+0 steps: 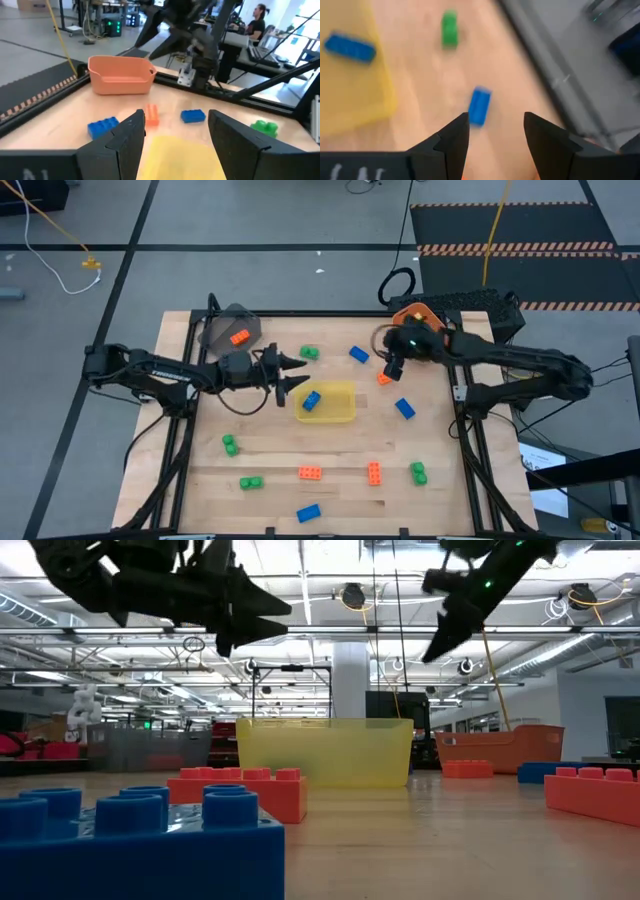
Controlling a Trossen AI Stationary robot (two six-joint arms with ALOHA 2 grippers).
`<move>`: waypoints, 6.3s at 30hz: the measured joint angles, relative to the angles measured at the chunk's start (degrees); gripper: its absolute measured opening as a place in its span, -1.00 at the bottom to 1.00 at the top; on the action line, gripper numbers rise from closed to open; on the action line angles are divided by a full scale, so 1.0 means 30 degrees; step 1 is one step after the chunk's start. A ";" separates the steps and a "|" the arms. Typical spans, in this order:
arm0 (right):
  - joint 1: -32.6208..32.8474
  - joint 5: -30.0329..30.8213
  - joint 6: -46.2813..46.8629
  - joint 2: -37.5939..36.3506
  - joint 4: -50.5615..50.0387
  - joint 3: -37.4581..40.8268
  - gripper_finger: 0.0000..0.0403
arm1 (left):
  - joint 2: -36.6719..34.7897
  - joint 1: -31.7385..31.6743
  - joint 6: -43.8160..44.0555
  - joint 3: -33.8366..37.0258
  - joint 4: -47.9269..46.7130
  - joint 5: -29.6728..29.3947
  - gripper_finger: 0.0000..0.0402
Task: Sort & place blocks by color
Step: Put the blue game piece into the yellow bin, then put the green game piece into the orange bin
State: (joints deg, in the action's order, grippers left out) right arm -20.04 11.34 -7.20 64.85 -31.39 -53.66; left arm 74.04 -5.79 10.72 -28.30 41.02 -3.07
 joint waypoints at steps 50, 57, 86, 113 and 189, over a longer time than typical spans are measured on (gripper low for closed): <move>0.3528 -0.4286 1.1518 0.4513 -1.0604 -0.0340 -0.10 | -0.0705 0.1102 0.0837 0.0891 -0.0196 0.0035 0.08; 0.3076 -0.2558 0.8432 0.4513 -0.6835 -0.0332 -0.10 | -0.0705 0.1102 0.0683 0.0891 -0.0137 0.0035 0.08; -0.2738 -0.2827 0.2030 1.1719 0.0261 -0.3433 -0.10 | -0.0705 0.1029 0.0691 0.0876 -0.0091 0.0009 0.08; -0.2666 -0.3307 0.1519 1.1663 0.2408 -0.3494 -0.10 | -0.0705 0.1029 0.0487 0.0883 -0.1386 -0.0882 0.08; 0.4462 -0.4764 0.1479 0.9037 0.4805 -0.3494 0.39 | 0.0623 -0.3020 -0.2099 -0.7140 -1.7344 -0.3927 0.08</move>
State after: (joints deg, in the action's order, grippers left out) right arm -6.66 -2.95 -2.76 91.96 -16.97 -64.14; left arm 75.91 -14.85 4.43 -49.72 -11.01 -14.85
